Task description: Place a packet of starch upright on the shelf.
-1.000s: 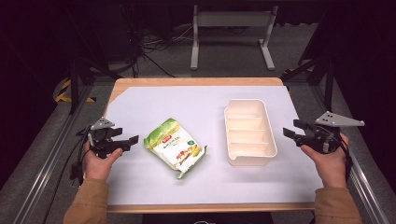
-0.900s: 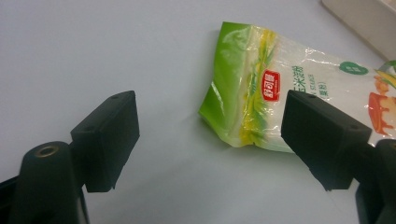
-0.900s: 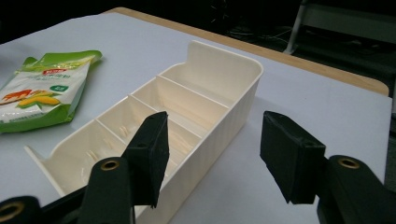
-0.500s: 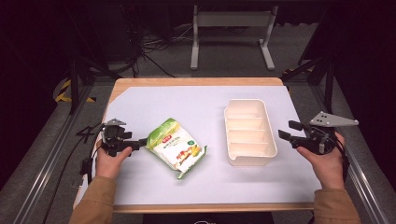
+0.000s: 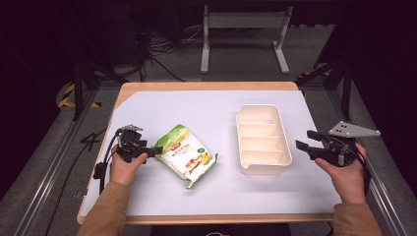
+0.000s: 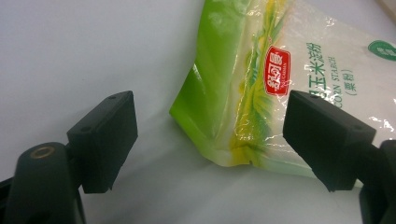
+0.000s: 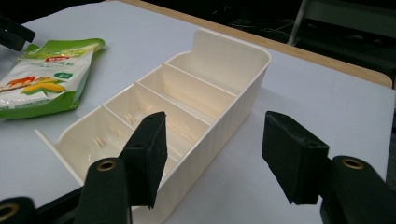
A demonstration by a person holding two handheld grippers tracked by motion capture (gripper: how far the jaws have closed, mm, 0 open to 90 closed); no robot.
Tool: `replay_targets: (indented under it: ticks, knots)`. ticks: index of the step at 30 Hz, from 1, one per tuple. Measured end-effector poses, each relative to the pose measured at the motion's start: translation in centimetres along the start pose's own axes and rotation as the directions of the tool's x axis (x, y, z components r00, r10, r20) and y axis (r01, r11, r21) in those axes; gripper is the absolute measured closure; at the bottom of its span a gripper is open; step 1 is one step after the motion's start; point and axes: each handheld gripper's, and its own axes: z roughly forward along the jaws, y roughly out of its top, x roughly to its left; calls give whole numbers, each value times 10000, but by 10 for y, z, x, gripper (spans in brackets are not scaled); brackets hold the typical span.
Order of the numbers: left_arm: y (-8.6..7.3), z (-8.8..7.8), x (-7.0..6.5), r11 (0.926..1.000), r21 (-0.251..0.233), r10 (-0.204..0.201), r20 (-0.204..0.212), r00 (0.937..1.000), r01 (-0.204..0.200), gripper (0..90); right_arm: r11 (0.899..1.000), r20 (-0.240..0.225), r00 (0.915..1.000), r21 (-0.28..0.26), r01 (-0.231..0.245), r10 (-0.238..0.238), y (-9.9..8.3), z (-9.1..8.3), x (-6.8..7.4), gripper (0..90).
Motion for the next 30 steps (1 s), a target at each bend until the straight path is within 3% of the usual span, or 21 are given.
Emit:
replay_targets:
  ticks: [7,14,23,30]
  knots:
    - [0,8,-3,9992,406,-30,673,9977,2,223,10000,-17,10000,36,-25,25,-1,1,1,398]
    - [1,12,-11,9982,565,164,762,9970,-207,285,10000,-12,10000,44,1,-1,0,2,2,394]
    - [1,19,-24,9973,689,194,957,9952,-261,495,10000,-29,10000,40,-45,45,0,2,2,391]
    - [1,20,-31,9972,607,408,528,9978,-440,666,10000,-26,10000,77,-22,22,0,3,3,391]
